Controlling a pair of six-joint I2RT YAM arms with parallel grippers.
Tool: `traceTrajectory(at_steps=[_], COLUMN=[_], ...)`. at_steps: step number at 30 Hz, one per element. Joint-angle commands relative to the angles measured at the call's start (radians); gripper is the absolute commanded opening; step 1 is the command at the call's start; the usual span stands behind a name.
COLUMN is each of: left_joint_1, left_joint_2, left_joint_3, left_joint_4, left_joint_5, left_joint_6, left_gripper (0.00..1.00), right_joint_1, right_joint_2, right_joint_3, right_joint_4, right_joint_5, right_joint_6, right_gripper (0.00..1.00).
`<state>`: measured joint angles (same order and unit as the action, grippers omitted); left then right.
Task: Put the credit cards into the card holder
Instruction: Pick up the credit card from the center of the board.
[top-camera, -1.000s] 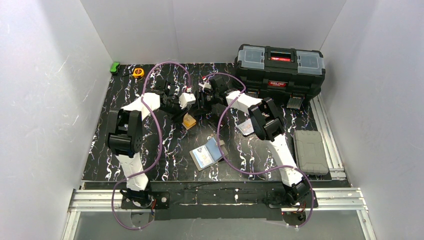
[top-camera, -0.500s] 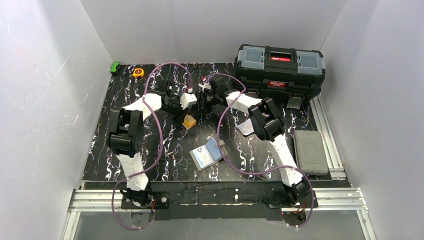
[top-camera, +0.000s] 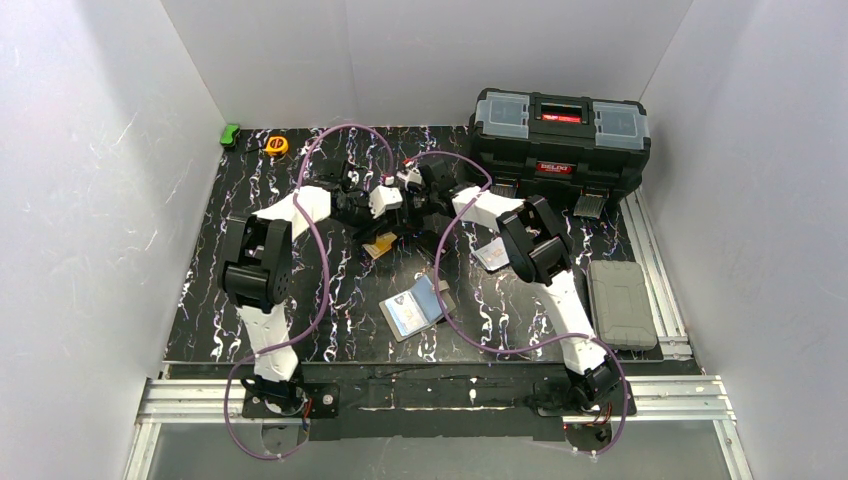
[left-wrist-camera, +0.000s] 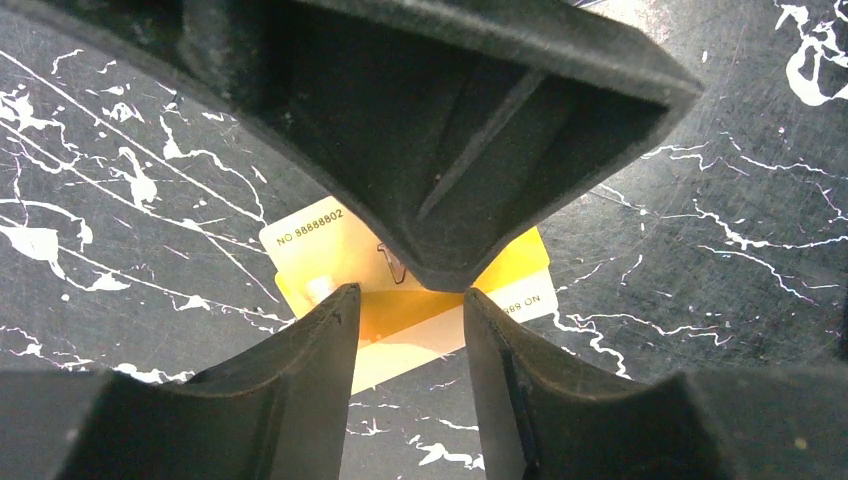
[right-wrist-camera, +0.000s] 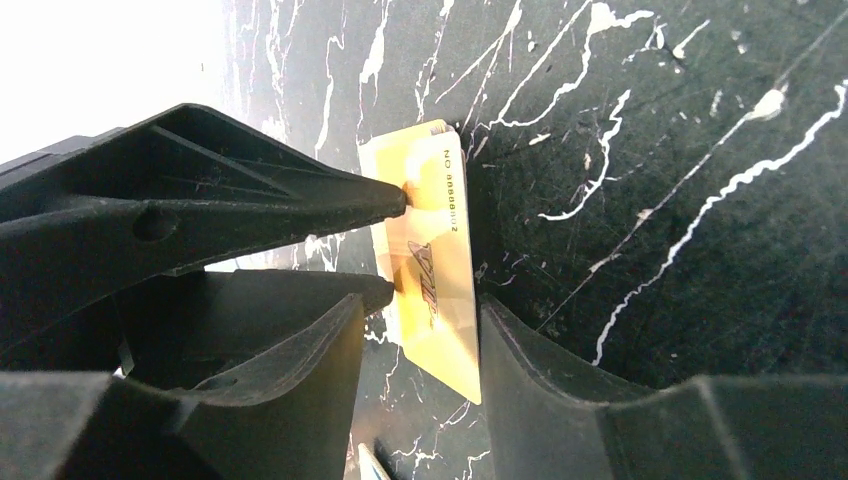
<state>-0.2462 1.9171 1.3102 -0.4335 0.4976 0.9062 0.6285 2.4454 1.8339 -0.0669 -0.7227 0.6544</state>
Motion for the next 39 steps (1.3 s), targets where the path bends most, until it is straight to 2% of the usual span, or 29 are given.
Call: traceTrajectory(at_steps=[1,6,11,21,27,32,33,37,39], left_joint_1=[-0.014,-0.018,-0.017,-0.017,-0.008,0.019,0.055,0.103,0.127], left_joint_2=[0.044,0.043,0.031,0.007,-0.023,-0.078,-0.121,-0.14,-0.147], left_joint_3=[0.01,0.011,0.006,-0.007,0.047,0.106,0.168,0.261,0.298], left_joint_4=[-0.008,0.0,-0.003,-0.024,-0.095,-0.187,-0.274,-0.389,-0.437], left_joint_5=[-0.004,-0.005,-0.017,-0.035,-0.024,0.02,0.098,0.236,0.321], left_joint_6=[0.006,-0.002,-0.011,-0.021,-0.075,-0.15,-0.22,-0.282,-0.311], left_gripper=[0.41,0.41,0.41,0.4,0.42,0.43,0.47,0.53,0.67], right_joint_1=[-0.015,-0.022,-0.031,-0.051,-0.058,-0.059,-0.062,-0.071,-0.072], right_joint_2=[-0.03,-0.056,-0.078,-0.129,-0.162,-0.209,-0.274,-0.368,-0.433], right_joint_3=[-0.06,-0.101,-0.135,-0.195,-0.21,-0.232,-0.271,-0.332,-0.37], right_joint_4=[-0.027,-0.016,0.013,0.032,0.042,0.051,0.058,0.084,0.125], right_joint_5=[0.072,0.106,0.114,0.144,0.132,0.114,0.087,0.01,-0.031], right_joint_6=[-0.01,-0.01,0.004,0.004,0.006,-0.001,-0.024,-0.059,-0.068], right_gripper=[0.52,0.49,0.32,0.14,0.09,0.01,0.01,0.01,0.01])
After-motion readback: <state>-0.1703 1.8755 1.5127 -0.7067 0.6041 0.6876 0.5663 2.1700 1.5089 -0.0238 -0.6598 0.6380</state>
